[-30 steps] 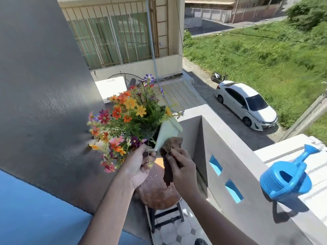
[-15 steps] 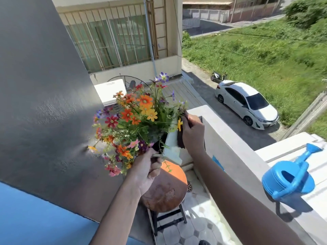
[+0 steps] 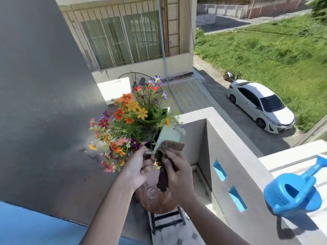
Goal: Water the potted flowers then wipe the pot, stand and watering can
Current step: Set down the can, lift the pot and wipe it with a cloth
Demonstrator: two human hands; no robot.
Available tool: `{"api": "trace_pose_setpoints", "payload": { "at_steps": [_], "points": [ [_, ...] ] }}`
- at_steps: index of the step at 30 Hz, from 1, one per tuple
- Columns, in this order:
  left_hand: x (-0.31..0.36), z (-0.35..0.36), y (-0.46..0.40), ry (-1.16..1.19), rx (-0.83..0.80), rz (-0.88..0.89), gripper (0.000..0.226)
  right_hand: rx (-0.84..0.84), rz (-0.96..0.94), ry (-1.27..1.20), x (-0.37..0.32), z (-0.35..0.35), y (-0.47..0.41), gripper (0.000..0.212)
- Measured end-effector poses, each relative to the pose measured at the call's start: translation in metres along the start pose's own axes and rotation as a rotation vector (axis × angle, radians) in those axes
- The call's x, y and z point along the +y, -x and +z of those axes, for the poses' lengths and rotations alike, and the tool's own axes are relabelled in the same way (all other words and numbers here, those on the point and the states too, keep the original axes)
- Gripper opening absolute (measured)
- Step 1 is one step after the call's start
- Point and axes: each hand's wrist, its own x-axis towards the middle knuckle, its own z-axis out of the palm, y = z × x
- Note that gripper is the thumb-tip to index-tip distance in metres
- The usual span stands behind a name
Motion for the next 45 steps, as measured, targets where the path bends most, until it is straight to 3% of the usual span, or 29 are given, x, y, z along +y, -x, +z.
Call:
{"api": "trace_pose_setpoints", "payload": {
  "at_steps": [6, 11, 16, 19, 22, 26, 29, 33, 36, 41, 45],
  "points": [
    [-0.019, 0.02, 0.006, -0.052, -0.046, 0.042, 0.019, 0.103, -0.045, 0.043, 0.005, -0.026, -0.075, 0.016],
    [-0.036, 0.042, 0.013, -0.024, -0.042, 0.066, 0.026, 0.186, -0.021, 0.109, 0.022, -0.056, -0.13, 0.019],
    [-0.037, 0.057, 0.008, 0.008, -0.045, 0.081, 0.031, 0.149, 0.026, -0.023, 0.02, -0.064, -0.106, 0.021],
    [-0.03, 0.058, 0.003, 0.055, -0.052, 0.076, 0.032, 0.043, -0.136, 0.007, 0.019, -0.066, -0.069, 0.024],
    [-0.021, 0.057, 0.001, 0.113, -0.058, 0.054, 0.03, -0.044, -0.177, 0.089, 0.025, -0.071, -0.041, 0.03],
    [-0.018, 0.057, -0.001, 0.164, -0.056, 0.052, 0.03, -0.027, -0.114, 0.081, 0.03, -0.07, -0.033, 0.029],
    [-0.02, 0.058, -0.002, 0.079, -0.036, 0.081, 0.027, -0.01, -0.105, 0.031, 0.015, -0.064, -0.043, 0.029],
    [-0.022, 0.059, 0.001, 0.009, -0.021, 0.122, 0.026, -0.006, -0.119, -0.07, -0.006, -0.064, -0.074, 0.025],
    [-0.024, 0.06, 0.005, 0.042, -0.035, 0.126, 0.029, 0.09, -0.214, 0.023, 0.006, -0.066, -0.101, 0.021],
    [-0.022, 0.058, 0.009, 0.064, -0.037, 0.126, 0.028, 0.173, 0.014, 0.063, 0.05, -0.07, -0.128, 0.018],
    [-0.024, 0.062, 0.01, 0.014, -0.052, 0.13, 0.029, 0.103, 0.121, 0.022, 0.047, -0.077, -0.14, 0.018]
  ]
}}
